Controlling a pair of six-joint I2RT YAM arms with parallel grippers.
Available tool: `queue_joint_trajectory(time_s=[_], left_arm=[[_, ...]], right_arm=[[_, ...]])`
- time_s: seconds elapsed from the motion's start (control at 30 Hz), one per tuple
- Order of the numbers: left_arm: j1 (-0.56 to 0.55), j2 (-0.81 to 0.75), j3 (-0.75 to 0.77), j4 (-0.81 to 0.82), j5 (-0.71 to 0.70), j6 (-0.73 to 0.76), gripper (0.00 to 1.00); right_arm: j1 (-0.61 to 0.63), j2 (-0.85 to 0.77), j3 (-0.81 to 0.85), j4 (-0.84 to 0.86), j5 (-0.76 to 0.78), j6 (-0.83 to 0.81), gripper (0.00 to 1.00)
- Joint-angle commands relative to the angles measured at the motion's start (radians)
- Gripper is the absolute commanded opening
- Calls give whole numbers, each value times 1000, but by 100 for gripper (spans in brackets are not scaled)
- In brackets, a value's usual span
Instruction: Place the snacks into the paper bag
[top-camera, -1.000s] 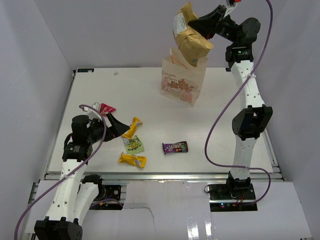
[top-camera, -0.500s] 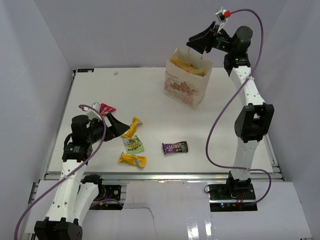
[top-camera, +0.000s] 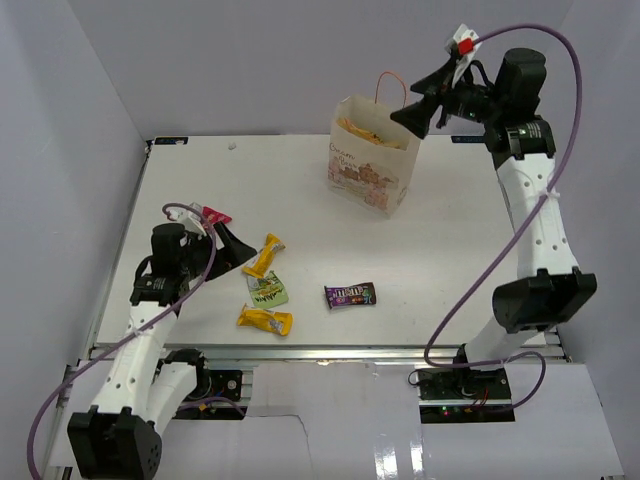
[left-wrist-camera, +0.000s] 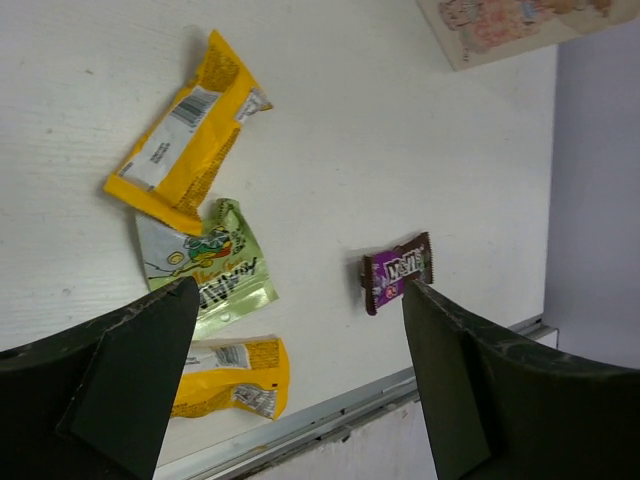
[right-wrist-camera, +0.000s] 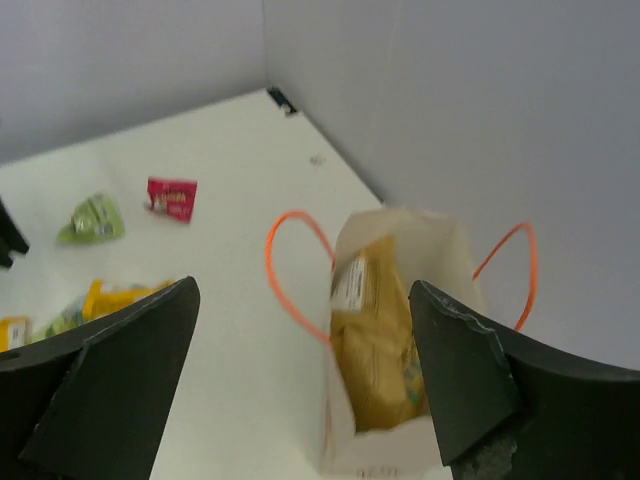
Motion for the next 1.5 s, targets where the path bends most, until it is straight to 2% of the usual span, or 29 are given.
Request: queue_joint_trajectory(time_s=[0.0,0.07,0.13,0.17,0.23,0.27,0.3,0.4,0.57,0.8,0.9,1.07,1.13,1.37,1.47], left_arm=[[-29,102,40,-25,-102,37,91],[-97,179,83,-38,-189,56,86],[-166,305,142,-45,-310,92,84],[-238,348,164,-45,-350,109,84],[-292,478,207,-45,-419,155,84],[-326,521,251,-42,-483,168,84],[-337,600,275,-44,-511,196,84],[-377,704,367,-45,-631,234,84],[-408,868,477,-48,-755,310,79],[-426,911,480,-53,-723,323,62],[-429,906,451,-44,-691,320,51],[-429,877,447,-24,-651,317,27],[-429,859,450,-15,-639,322,24],[-429,775,506,21,-523,324,4],[-431,695,566,65,-455,325,1]], right_arm=[[-3,-141,-173,-491,47,-433,92],[-3,-246,-375,-593,69,-650,93],[-2,-358,-589,-685,96,-778,93],[-2,-397,-655,-700,98,-858,93],[0,-498,-771,-748,80,-932,92],[1,-529,-870,-753,72,-956,92],[9,-584,-917,-747,73,-967,92],[17,-650,-1044,-701,86,-943,91],[18,-666,-1105,-645,78,-882,91],[18,-660,-1129,-609,66,-831,91],[18,-656,-1137,-595,49,-811,90],[18,-652,-1138,-592,40,-800,90],[18,-653,-1140,-595,43,-800,90],[18,-664,-1141,-593,49,-799,89],[17,-667,-1143,-593,56,-800,90]])
